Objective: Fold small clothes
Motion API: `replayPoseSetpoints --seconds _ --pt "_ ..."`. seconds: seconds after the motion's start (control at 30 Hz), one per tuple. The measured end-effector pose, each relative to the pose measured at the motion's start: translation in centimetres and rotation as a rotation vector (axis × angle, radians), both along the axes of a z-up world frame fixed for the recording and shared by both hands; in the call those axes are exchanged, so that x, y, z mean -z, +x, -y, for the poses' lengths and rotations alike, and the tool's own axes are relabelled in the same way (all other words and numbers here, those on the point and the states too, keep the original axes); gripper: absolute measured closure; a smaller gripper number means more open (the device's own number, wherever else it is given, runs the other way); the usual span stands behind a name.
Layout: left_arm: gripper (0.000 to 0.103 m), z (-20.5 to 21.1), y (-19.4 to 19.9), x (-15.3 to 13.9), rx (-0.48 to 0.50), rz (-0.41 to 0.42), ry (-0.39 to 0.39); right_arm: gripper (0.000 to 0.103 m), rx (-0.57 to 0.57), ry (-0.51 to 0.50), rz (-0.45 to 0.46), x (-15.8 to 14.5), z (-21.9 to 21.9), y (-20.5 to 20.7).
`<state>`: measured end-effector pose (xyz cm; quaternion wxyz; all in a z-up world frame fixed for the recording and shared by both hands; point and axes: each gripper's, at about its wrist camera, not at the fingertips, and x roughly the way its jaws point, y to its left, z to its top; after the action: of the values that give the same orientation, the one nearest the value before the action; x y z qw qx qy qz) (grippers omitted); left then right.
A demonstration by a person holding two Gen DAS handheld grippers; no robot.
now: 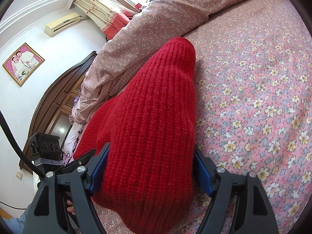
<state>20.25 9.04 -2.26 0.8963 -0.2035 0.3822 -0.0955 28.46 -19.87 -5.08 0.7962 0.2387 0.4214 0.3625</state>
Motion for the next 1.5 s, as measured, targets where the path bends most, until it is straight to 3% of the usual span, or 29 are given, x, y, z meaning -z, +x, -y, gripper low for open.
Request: replayPoseSetpoints --seconds 0.3,0.37,0.43,0.6,0.83,0.9,0.97,1.0,1.03,1.07,1.23,1.5 --pt "0.031 -0.5 0.1 0.3 0.008 -0.003 -0.034 0.023 0.001 0.000 0.001 0.0 0.0 0.0" --pt "0.044 -0.6 0.2 0.4 0.020 0.008 -0.061 0.023 0.003 -0.004 0.002 -0.1 -0.1 0.1" --pt "0.059 -0.4 0.0 0.0 0.023 0.033 -0.069 0.030 0.008 -0.013 0.017 -0.4 -0.3 0.0" --pt "0.068 0.0 -0.4 -1.7 0.010 0.098 -0.025 0.040 0.011 -0.070 0.170 -2.2 -1.2 -1.1" --pt "0.068 -0.5 -0.4 -4.5 -0.016 0.213 0.034 0.040 0.025 0.013 0.263 -4.6 -1.6 -0.1" --pt "0.066 -0.6 0.3 -3.7 -0.010 0.178 0.067 0.039 0.025 0.021 0.238 -4.0 -1.9 0.6" --pt "0.063 -0.5 1.4 -0.8 -0.002 0.081 0.102 0.037 0.028 -0.022 0.153 -2.2 -2.4 1.6" --pt "0.059 -0.7 1.5 -0.1 -0.010 0.078 0.089 0.036 0.029 -0.062 0.094 -1.0 -2.6 2.2" --pt "0.056 -1.2 1.2 0.2 -0.026 0.097 0.047 0.035 0.038 -0.029 0.073 -0.3 -2.2 2.4" --pt "0.056 -1.4 1.2 0.2 -0.031 0.091 0.035 0.034 0.039 0.018 0.065 -0.2 -1.8 2.7" --pt "0.054 -1.1 1.4 -0.3 -0.026 0.089 0.088 0.032 0.040 -0.021 0.087 -0.5 -2.2 2.7" --pt "0.049 -1.4 1.7 0.0 -0.037 0.082 0.084 0.031 0.041 -0.013 0.080 -0.1 -2.1 2.4"
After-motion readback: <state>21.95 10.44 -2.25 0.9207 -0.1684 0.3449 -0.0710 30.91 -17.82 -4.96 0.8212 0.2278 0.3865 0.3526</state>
